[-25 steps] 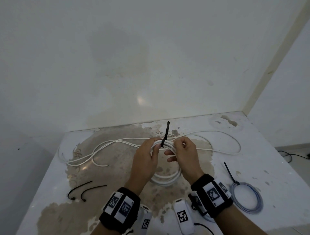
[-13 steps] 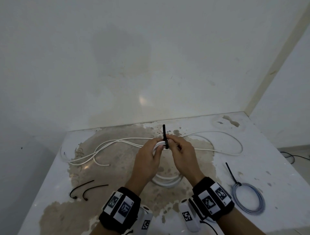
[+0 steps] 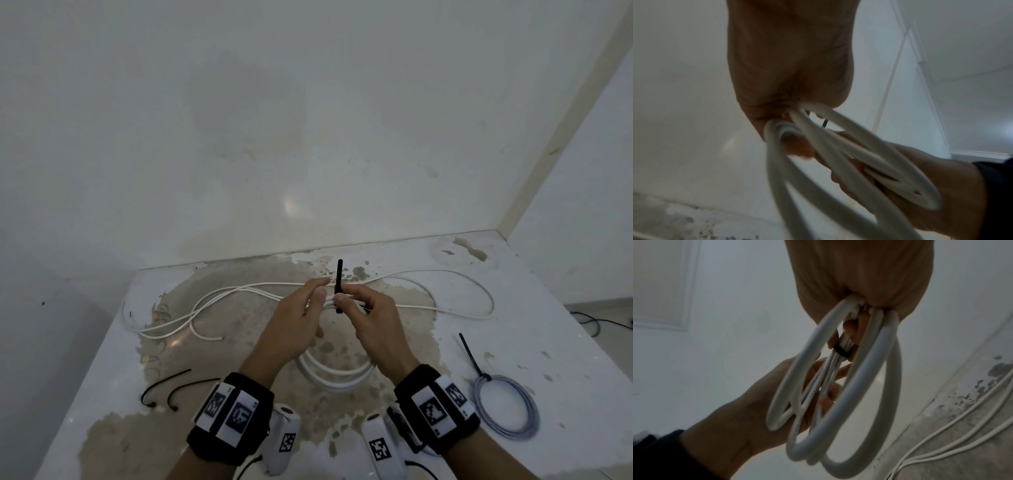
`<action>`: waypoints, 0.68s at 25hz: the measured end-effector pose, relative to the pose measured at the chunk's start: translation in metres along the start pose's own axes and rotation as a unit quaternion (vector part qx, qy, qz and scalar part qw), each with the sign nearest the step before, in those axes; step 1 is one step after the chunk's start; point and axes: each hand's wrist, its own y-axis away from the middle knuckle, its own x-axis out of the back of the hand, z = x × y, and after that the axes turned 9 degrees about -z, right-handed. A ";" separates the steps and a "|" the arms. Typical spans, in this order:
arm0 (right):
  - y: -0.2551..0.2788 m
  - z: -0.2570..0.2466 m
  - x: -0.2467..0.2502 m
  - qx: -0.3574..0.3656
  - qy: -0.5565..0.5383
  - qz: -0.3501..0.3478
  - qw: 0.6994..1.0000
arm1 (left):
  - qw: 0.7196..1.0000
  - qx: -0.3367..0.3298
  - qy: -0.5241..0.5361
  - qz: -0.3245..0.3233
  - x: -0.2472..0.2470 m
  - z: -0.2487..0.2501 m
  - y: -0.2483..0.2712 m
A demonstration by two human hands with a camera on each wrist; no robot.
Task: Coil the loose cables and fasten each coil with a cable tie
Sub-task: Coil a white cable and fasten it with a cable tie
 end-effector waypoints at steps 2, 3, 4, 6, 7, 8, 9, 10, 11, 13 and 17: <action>0.003 -0.001 -0.001 -0.003 -0.006 -0.003 1.000 | 1.000 -0.003 -0.014 0.003 0.006 0.002 -0.007; 0.005 -0.003 -0.001 -0.004 -0.015 -0.004 1.000 | 1.000 -0.015 -0.022 0.004 0.008 0.003 -0.012; 0.007 -0.003 -0.001 -0.006 -0.021 -0.004 1.000 | 0.999 -0.028 -0.026 0.001 0.009 0.004 -0.016; 0.009 -0.003 -0.001 -0.012 -0.029 -0.008 0.999 | 0.999 -0.031 -0.015 -0.014 0.009 0.005 -0.024; 0.011 -0.002 -0.001 -0.014 -0.030 -0.010 0.999 | 0.999 -0.029 -0.004 -0.014 0.007 0.006 -0.026; 0.012 -0.001 -0.002 -0.013 -0.029 -0.009 0.999 | 1.000 -0.030 0.004 -0.007 0.006 0.007 -0.027; 0.012 -0.001 -0.002 -0.009 -0.021 -0.006 1.000 | 0.999 -0.033 0.008 0.005 0.004 0.007 -0.028; 0.012 0.000 -0.001 -0.001 -0.007 0.000 1.000 | 0.999 -0.040 0.005 0.019 0.003 0.008 -0.029; 0.012 0.002 -0.002 0.011 0.010 0.006 1.000 | 0.998 -0.047 0.005 0.033 0.002 0.008 -0.029; 0.012 0.005 -0.002 0.024 0.035 0.013 0.999 | 0.997 -0.044 0.038 0.049 -0.002 0.013 -0.029; 0.016 0.008 0.000 0.025 0.056 0.011 0.998 | 0.996 -0.025 0.075 0.050 -0.011 0.019 -0.023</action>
